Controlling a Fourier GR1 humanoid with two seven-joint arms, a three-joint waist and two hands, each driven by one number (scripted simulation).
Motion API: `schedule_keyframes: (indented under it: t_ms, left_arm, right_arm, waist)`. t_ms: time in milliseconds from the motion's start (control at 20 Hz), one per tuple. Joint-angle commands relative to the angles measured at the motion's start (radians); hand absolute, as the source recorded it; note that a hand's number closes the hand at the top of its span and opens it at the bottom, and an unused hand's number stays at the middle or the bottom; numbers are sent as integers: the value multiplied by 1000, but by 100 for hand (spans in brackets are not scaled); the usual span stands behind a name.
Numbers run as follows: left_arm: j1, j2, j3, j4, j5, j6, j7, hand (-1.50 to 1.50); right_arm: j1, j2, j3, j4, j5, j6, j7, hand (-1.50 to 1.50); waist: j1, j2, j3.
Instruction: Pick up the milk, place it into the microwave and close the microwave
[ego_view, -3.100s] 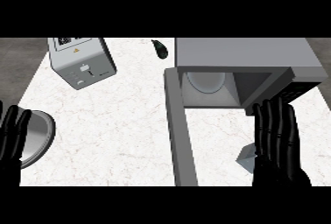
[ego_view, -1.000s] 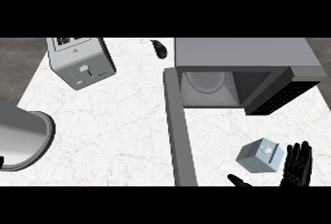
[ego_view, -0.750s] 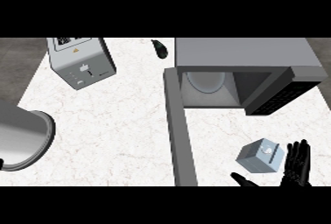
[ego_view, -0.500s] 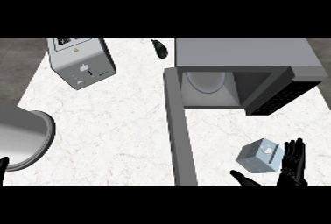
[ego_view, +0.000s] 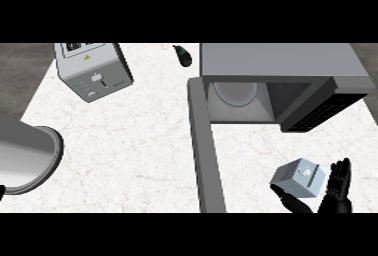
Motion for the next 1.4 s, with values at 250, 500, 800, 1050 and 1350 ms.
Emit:
schedule_keyframes:
  t_ms: [250,500,800,1050,1350]
  left_arm:
    - [44,0,90,-6,83,-82,-14,-150]
    - [1,-6,-13,20,0,-9,1,-150]
    - [34,-6,10,-18,36,-29,14,-150]
    - [4,-5,12,9,34,-13,18,-150]
    - [-92,30,83,13,95,2,80,-150]
  right_arm:
    - [-62,-34,-109,207,-46,86,-98,-150]
    - [-39,-83,-33,256,-116,431,-123,-150]
    - [-119,-61,-18,340,-117,565,-274,150]
    - [-145,17,-64,227,-6,154,-263,150]
    - [-215,-17,-75,248,-59,305,-257,150]
  waist:
    - [1,-1,0]
    - [-1,-1,1]
    - [3,-1,1]
    - [0,-3,-2]
    - [-2,0,0]
